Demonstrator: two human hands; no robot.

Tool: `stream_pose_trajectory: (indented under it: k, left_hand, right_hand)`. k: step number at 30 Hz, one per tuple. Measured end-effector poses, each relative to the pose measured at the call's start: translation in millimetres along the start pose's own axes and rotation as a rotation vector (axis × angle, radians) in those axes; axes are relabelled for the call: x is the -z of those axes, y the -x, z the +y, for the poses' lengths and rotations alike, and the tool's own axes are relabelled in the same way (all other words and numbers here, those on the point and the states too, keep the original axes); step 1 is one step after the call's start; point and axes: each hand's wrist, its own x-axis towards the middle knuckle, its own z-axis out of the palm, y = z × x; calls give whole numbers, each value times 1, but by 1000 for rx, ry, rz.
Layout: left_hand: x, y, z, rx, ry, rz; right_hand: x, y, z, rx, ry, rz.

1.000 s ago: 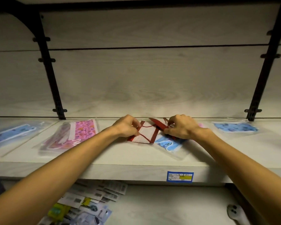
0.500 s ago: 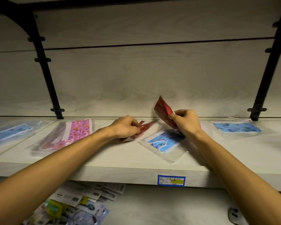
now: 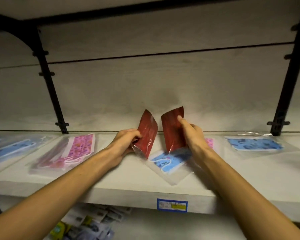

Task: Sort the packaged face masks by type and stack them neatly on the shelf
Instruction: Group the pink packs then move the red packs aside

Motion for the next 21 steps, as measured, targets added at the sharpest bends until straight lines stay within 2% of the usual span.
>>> stream_pose_trajectory:
  k: [4, 11, 18, 21]
  left_hand:
    - [-7, 9, 0, 1, 120, 26]
    - [-4, 30, 13, 30, 182, -29]
    - [16, 59, 27, 30, 232, 26]
    - [34, 85, 30, -6, 229, 3]
  right_hand:
    - [-5, 3, 3, 37, 35, -9]
    - [6, 24, 2, 165, 79, 22]
    - [7, 75, -12, 313, 107, -30]
    - [-5, 104, -21, 363, 86, -17]
